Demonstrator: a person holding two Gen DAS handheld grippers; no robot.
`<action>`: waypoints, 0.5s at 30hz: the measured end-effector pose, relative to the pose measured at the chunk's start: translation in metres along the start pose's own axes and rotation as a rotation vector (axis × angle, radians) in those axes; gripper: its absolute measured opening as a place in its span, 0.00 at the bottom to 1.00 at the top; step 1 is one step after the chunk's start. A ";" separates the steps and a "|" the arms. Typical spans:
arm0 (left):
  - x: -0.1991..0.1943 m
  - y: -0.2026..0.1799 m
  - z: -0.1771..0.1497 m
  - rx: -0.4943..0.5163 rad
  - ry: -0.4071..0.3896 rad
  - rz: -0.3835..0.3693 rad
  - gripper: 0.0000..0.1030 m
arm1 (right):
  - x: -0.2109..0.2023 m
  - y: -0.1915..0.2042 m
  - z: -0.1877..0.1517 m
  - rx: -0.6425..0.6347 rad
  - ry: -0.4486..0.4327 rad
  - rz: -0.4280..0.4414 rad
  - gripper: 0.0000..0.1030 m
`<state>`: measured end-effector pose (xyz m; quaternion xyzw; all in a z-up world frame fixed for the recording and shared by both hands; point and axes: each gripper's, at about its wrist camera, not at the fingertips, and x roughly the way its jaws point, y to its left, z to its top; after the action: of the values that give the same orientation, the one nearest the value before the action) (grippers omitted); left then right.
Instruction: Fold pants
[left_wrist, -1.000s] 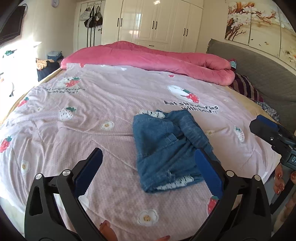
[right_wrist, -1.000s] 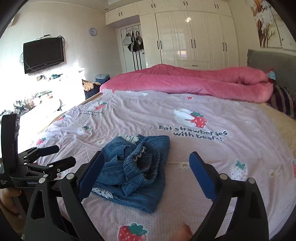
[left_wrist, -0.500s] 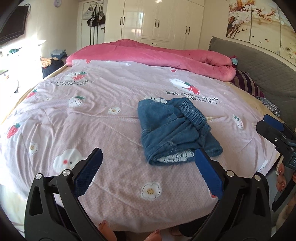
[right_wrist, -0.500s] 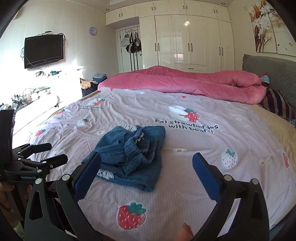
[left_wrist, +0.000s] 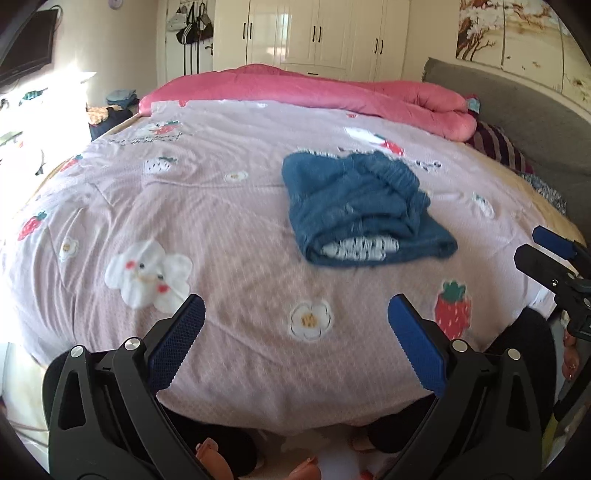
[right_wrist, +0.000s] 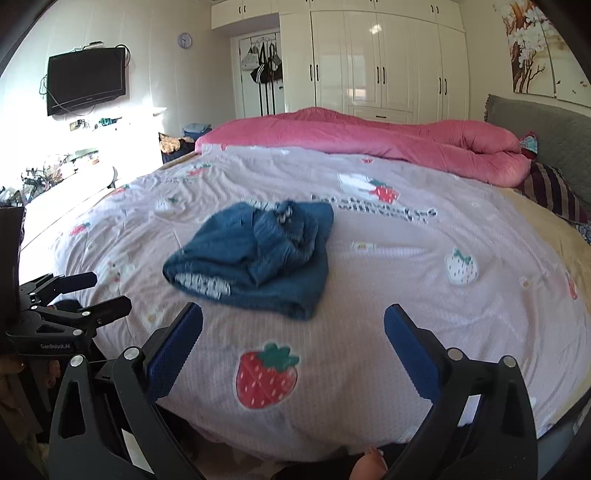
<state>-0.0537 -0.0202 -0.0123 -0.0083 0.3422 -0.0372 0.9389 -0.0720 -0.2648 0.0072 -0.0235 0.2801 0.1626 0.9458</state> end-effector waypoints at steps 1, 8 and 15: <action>0.001 -0.001 -0.003 -0.004 0.003 -0.005 0.91 | 0.002 0.000 -0.004 0.001 0.005 -0.011 0.95; 0.005 -0.003 -0.014 -0.016 0.018 -0.019 0.91 | 0.012 -0.003 -0.019 0.027 0.037 -0.032 0.96; 0.009 -0.004 -0.016 -0.016 0.036 -0.014 0.91 | 0.016 -0.003 -0.022 0.031 0.050 -0.025 0.96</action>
<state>-0.0573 -0.0243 -0.0307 -0.0177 0.3593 -0.0412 0.9322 -0.0695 -0.2655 -0.0199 -0.0165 0.3060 0.1456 0.9407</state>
